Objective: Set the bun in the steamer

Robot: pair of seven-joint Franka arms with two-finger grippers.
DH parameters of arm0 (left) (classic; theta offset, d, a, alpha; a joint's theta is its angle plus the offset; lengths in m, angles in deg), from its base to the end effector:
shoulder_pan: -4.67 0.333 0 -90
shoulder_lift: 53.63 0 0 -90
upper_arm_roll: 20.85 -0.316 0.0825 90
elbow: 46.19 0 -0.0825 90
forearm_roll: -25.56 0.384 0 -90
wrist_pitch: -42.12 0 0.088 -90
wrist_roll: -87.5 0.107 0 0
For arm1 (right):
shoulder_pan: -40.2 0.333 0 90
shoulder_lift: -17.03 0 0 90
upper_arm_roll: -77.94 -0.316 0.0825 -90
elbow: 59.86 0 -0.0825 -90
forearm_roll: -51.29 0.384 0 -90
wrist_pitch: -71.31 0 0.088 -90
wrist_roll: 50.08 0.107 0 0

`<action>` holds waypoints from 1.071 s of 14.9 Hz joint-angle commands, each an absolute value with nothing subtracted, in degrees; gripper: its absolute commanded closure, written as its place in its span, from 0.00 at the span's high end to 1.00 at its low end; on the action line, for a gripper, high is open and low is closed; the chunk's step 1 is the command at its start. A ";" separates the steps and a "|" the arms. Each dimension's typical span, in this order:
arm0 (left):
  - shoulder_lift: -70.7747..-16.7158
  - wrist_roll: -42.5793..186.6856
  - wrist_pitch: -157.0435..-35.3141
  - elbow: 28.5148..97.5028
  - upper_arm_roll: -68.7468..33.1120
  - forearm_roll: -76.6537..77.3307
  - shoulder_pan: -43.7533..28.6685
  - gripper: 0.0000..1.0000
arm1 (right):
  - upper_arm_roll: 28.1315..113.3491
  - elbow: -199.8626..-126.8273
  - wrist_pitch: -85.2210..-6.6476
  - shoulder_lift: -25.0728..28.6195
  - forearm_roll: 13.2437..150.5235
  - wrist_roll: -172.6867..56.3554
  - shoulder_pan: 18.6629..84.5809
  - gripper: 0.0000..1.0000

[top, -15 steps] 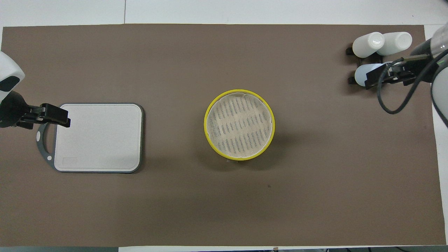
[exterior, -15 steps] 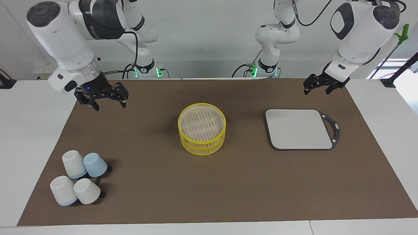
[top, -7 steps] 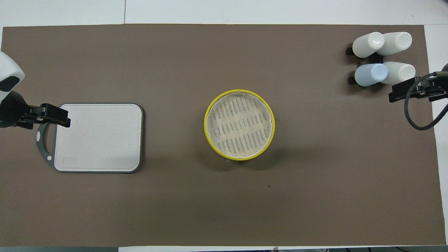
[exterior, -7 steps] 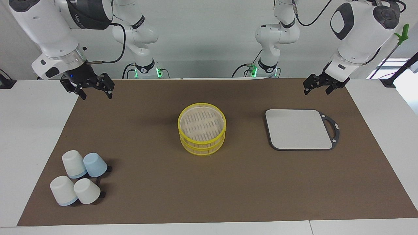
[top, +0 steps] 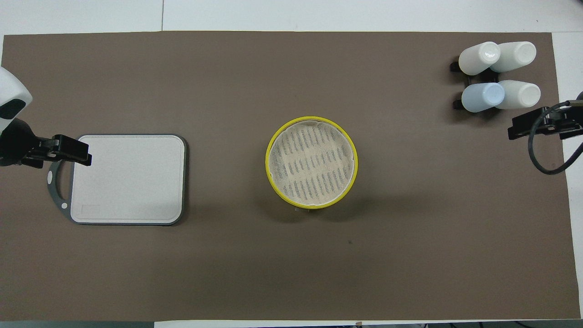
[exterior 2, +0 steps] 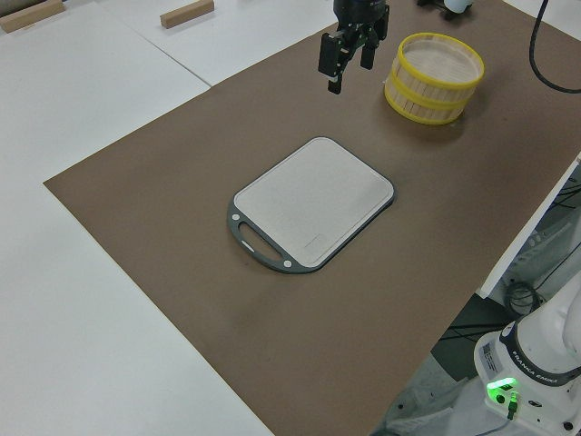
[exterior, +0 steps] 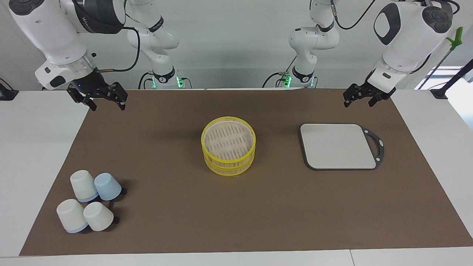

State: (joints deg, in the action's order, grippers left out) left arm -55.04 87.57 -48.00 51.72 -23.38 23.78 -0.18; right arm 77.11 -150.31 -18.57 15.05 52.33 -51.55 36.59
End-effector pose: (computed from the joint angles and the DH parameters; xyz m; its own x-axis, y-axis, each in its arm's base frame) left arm 0.5406 -0.0250 0.5734 0.9929 -0.0415 -0.1111 -0.0382 -0.9988 0.0321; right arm 0.5631 -0.0255 0.6013 0.9988 -0.0228 -0.0440 -0.0237 -0.9995 -0.0198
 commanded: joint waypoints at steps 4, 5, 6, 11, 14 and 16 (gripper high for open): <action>-55.91 88.38 -48.15 52.42 -23.04 23.98 0.54 1.00 | 76.36 -152.14 -19.39 16.59 51.91 -51.13 34.05 1.00; -55.91 88.38 -48.15 52.42 -23.04 23.98 0.54 1.00 | 76.36 -152.14 -19.39 16.59 51.91 -50.87 33.78 1.00; -55.91 88.38 -48.15 52.42 -23.04 23.98 0.54 1.00 | 76.36 -152.14 -19.65 16.59 51.91 -50.78 33.35 1.00; -55.91 88.38 -48.15 52.42 -23.04 23.98 0.54 1.00 | 76.36 -152.23 -21.32 16.50 49.20 -51.04 33.87 1.00; -55.92 88.38 -48.15 52.42 -23.04 23.98 0.54 1.00 | 76.27 -152.23 -21.15 16.59 48.83 -51.31 33.87 1.00; -55.91 88.38 -48.15 52.42 -23.04 23.98 0.54 1.00 | 76.27 -152.32 -20.97 16.59 48.83 -52.71 33.52 1.00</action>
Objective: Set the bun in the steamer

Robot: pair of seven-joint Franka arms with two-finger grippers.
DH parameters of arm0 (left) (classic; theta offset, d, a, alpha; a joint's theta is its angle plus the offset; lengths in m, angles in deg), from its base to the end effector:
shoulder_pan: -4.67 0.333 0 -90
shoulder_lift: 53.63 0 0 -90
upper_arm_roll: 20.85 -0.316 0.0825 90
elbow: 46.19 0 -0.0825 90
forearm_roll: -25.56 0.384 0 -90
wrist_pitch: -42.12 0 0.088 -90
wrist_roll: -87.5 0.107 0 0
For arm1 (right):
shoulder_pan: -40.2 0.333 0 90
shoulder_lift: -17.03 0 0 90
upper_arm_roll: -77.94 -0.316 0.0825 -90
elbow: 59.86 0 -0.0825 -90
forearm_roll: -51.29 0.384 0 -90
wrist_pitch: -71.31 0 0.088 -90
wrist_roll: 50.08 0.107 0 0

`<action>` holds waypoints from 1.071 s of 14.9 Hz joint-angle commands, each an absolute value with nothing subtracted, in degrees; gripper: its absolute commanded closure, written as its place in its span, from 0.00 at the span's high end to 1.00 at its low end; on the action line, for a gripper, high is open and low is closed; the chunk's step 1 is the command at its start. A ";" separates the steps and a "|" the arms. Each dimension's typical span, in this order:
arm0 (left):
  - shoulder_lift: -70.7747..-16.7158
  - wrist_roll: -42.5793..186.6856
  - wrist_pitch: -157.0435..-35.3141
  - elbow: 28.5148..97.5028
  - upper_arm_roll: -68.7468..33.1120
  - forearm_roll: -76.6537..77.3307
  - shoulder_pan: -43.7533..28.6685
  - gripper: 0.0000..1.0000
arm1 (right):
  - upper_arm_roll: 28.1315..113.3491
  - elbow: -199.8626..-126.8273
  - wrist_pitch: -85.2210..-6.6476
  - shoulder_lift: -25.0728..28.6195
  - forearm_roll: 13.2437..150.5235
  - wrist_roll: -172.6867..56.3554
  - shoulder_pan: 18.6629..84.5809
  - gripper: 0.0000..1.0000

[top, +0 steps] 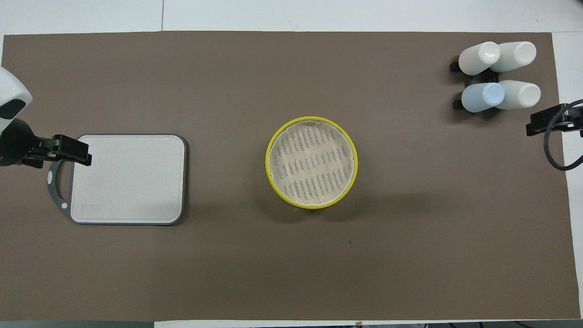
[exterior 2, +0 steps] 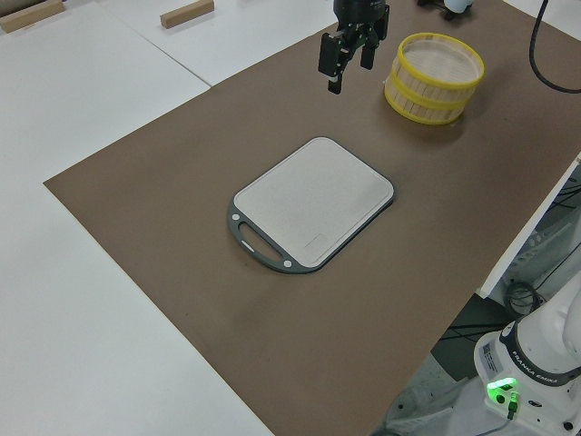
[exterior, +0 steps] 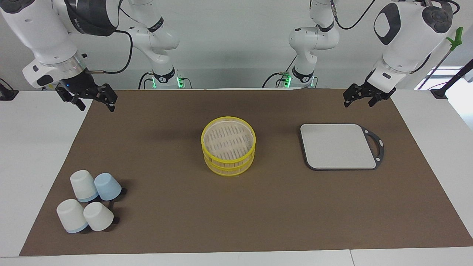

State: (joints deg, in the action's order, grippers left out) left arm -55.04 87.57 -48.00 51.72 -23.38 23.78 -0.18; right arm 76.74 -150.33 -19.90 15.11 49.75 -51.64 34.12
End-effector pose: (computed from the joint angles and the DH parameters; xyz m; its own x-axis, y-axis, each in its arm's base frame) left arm 0.5406 -0.0250 0.5734 0.9929 -0.0415 -0.1111 -0.0382 -0.9988 0.0321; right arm 0.5636 -0.0512 0.6037 0.9981 -0.0573 -0.0213 -0.0568 -0.9981 0.0256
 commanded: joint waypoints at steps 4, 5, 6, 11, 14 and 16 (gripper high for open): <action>-55.91 88.38 -48.15 52.42 -23.04 23.98 0.54 1.00 | 76.18 -154.33 -20.97 17.46 48.92 -53.33 33.52 1.00; -55.91 88.38 -48.15 52.42 -23.04 23.98 0.54 1.00 | 76.18 -155.38 -20.97 17.99 48.92 -53.33 33.69 1.00; -55.91 88.38 -48.15 52.42 -23.04 23.98 0.54 1.00 | 76.18 -156.87 -21.06 18.78 49.01 -53.33 33.78 1.00; -55.92 88.38 -48.15 52.42 -23.04 23.98 0.54 1.00 | 75.83 -159.70 -20.36 20.28 49.62 -53.51 33.96 1.00; -55.92 88.38 -48.15 52.42 -23.04 23.98 0.54 1.00 | 75.66 -159.35 -20.27 20.19 49.71 -53.51 33.96 1.00; -55.91 88.38 -48.15 52.42 -23.04 23.98 0.54 1.00 | 75.66 -159.44 -20.44 20.19 49.71 -53.51 33.87 1.00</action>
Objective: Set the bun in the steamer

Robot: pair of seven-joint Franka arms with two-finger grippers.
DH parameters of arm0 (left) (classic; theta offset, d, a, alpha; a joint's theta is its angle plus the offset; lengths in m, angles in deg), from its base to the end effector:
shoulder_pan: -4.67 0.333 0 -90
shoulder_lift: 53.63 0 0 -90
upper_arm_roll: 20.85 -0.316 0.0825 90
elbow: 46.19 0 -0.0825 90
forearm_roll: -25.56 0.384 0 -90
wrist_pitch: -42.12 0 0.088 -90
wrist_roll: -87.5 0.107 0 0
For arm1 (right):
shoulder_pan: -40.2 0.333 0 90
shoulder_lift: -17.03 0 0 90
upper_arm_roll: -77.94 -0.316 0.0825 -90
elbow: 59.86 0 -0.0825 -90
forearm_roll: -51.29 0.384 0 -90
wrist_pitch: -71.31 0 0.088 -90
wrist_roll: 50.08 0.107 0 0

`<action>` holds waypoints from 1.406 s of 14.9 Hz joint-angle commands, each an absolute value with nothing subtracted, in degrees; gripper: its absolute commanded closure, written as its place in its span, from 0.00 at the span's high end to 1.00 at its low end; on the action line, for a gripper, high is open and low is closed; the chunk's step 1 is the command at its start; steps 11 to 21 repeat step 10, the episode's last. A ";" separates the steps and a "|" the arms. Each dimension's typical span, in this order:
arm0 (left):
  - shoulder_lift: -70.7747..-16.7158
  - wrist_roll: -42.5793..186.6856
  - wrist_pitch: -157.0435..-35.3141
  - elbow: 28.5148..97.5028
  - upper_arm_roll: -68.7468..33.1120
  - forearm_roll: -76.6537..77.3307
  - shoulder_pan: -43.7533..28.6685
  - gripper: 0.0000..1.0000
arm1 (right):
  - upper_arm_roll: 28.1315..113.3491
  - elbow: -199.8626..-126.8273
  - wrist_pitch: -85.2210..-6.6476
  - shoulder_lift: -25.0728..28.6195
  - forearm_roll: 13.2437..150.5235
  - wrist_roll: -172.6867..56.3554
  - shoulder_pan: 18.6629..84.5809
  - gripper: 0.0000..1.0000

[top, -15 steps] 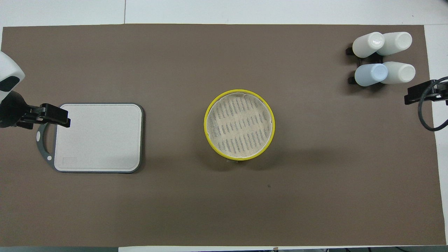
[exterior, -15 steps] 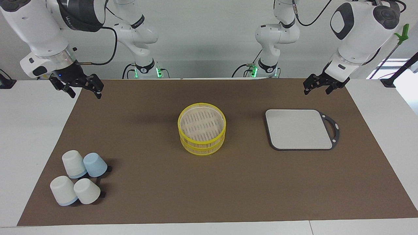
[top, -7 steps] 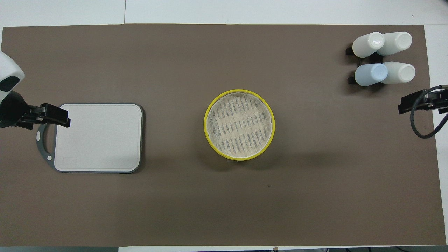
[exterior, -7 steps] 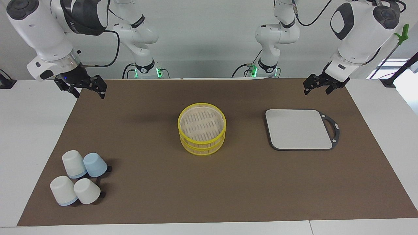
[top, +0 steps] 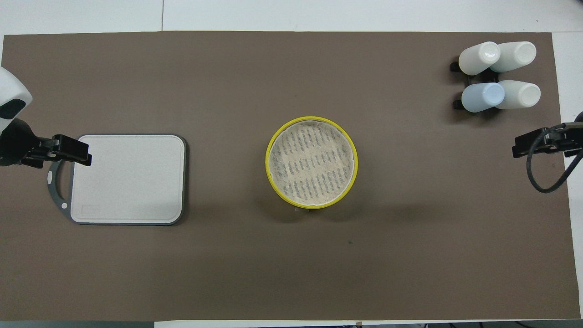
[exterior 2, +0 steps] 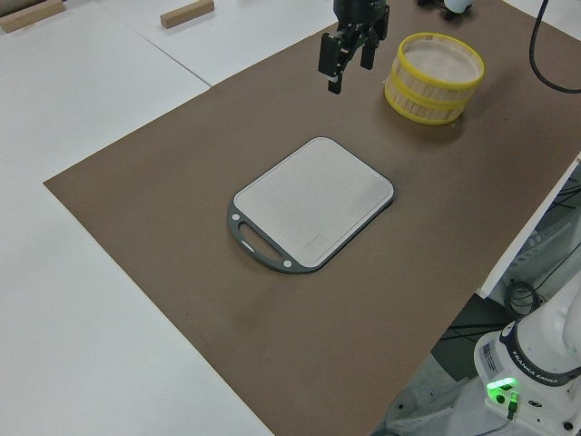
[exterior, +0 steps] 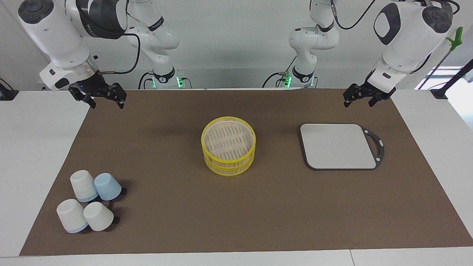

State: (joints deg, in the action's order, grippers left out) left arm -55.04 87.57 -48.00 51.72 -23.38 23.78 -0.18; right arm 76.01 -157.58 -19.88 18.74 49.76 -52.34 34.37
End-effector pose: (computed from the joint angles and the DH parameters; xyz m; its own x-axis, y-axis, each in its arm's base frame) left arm 0.5406 -0.0250 0.5734 0.9929 -0.0415 -0.1111 -0.0382 -0.9988 0.0321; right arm 0.5408 -0.0394 0.5792 0.9960 -0.0279 -0.0851 -0.0260 -0.9994 0.0242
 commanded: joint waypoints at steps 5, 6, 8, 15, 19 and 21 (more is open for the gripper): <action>-55.92 88.38 -48.15 52.42 -23.04 23.98 0.54 1.00 | 75.66 -159.35 -20.27 20.19 49.71 -53.42 33.69 1.00; -56.00 88.38 -48.15 52.42 -23.04 23.98 0.54 1.00 | 75.66 -159.35 -20.27 20.19 49.71 -53.42 33.78 1.00; -56.00 88.38 -48.15 52.42 -23.04 23.98 0.54 1.00 | 75.66 -159.17 -20.36 20.10 49.71 -53.42 33.69 1.00; -56.00 88.38 -48.15 52.42 -23.04 23.98 0.54 1.00 | 75.66 -159.00 -20.27 20.02 49.71 -53.51 33.69 1.00; -56.00 88.38 -48.15 52.42 -23.04 23.98 0.54 1.00 | 75.66 -159.00 -20.27 20.02 49.71 -53.51 33.69 1.00; -56.00 88.38 -48.15 52.42 -23.04 23.98 0.54 1.00 | 75.66 -159.00 -20.27 20.02 49.71 -53.51 33.69 1.00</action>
